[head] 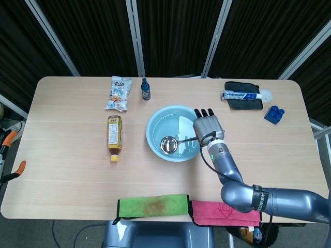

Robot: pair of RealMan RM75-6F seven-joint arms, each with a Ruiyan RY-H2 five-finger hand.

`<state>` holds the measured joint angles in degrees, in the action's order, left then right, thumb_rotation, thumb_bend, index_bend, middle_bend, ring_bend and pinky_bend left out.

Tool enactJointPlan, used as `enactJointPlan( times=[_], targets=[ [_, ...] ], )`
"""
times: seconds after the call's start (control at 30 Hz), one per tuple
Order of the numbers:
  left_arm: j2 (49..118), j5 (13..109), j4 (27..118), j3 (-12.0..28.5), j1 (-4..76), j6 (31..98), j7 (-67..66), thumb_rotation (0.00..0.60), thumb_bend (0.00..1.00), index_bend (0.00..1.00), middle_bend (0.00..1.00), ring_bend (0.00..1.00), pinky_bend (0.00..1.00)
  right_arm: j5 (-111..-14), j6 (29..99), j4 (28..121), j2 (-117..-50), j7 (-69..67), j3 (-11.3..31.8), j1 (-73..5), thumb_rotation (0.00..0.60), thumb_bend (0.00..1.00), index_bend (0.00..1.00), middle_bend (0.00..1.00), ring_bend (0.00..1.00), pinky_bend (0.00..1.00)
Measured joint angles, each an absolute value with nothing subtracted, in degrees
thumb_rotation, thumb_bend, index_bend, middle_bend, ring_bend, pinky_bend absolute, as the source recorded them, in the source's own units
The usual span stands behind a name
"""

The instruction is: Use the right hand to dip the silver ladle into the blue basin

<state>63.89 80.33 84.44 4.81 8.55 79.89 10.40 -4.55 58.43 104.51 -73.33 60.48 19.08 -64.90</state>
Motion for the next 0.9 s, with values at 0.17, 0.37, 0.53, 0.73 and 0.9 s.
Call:
enactJointPlan(
  times=[0.17,0.37,0.53,0.73,0.9],
  targets=[
    [64.1,79.42,84.29,5.16,8.57,79.7,9.62,0.577,0.38,0.0,0.0,0.0,0.0,-3.26,55.47,101.02,-73.84,60.19,19.07,-66.49,0.6,0.81,0.68,0.03,0.0,0.0],
    [64.35,78.08,84.08,5.7,8.65,79.19,8.79,0.576,0.38,0.0,0.0,0.0,0.0,-1.87,51.24,94.48,-75.57,59.7,18.1,-68.35,0.6,0.81,0.67,0.03,0.0,0.0],
    [64.64,77.14,83.83,5.97,8.76,78.62,7.83,0.58,0.38,0.0,0.0,0.0,0.0,-0.99,46.98,87.62,-77.87,58.89,16.64,-69.55,0.6,0.81,0.68,0.03,0.0,0.0],
    [65.16,75.63,83.34,6.24,9.25,77.03,6.53,0.577,0.38,0.0,0.0,0.0,0.0,-0.84,41.28,79.38,-80.89,57.25,14.48,-70.19,0.6,0.81,0.68,0.03,0.0,0.0],
    [65.43,75.25,83.23,6.34,9.62,76.12,6.16,0.578,0.38,0.0,0.0,0.0,0.0,-1.99,38.26,75.58,-82.69,54.36,12.34,-69.95,0.6,0.81,0.67,0.03,0.0,0.0]
  ],
)
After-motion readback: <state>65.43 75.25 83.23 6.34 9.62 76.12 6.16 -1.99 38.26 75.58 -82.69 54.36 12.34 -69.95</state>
